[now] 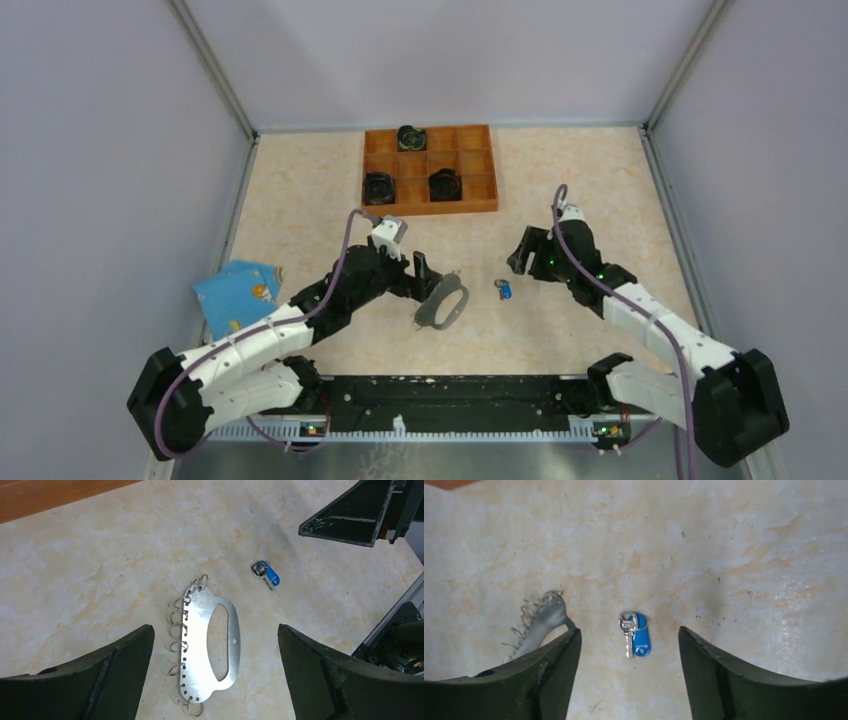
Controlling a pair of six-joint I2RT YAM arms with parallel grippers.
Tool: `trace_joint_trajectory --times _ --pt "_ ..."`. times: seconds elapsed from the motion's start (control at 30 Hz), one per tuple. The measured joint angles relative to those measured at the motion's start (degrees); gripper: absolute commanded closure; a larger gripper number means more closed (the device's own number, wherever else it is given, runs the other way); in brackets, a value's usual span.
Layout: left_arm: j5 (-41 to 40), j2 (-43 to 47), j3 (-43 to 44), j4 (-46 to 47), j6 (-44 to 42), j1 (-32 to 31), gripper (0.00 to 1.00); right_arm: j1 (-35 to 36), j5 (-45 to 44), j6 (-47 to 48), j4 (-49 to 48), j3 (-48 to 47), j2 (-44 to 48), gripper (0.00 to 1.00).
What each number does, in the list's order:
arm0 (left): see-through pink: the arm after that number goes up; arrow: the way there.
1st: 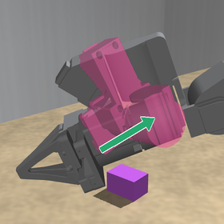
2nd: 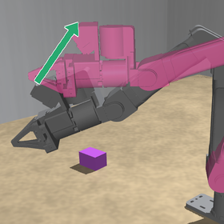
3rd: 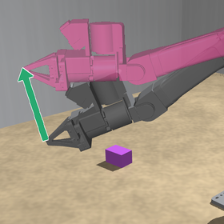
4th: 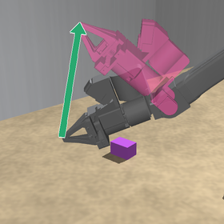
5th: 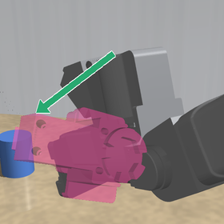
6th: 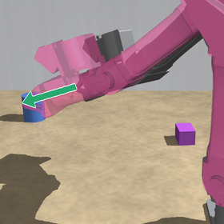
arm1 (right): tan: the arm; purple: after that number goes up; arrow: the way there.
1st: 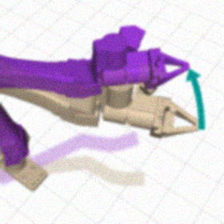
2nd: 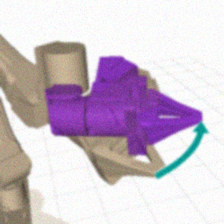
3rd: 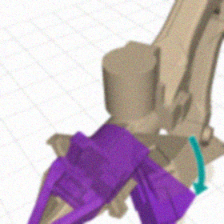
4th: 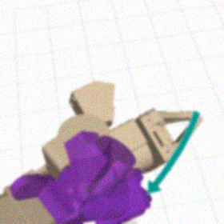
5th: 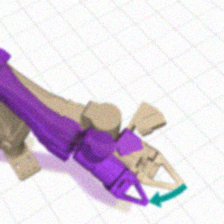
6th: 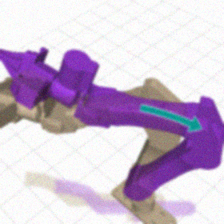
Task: Remove the keys from the keyring
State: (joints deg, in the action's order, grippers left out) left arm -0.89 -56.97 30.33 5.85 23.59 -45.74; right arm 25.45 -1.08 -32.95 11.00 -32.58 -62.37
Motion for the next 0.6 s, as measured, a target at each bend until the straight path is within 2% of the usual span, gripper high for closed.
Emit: trace_joint_trajectory --times 0.2,0.6 --pt "-0.24 3.15 3.54 -4.92 0.00 0.00 0.01 -0.24 -4.70 0.48 6.27 -1.81 14.19 0.02" --pt "-4.46 5.46 6.03 -11.89 -0.07 0.00 0.01 -0.24 -14.32 0.98 20.41 -4.74 36.28 0.01"
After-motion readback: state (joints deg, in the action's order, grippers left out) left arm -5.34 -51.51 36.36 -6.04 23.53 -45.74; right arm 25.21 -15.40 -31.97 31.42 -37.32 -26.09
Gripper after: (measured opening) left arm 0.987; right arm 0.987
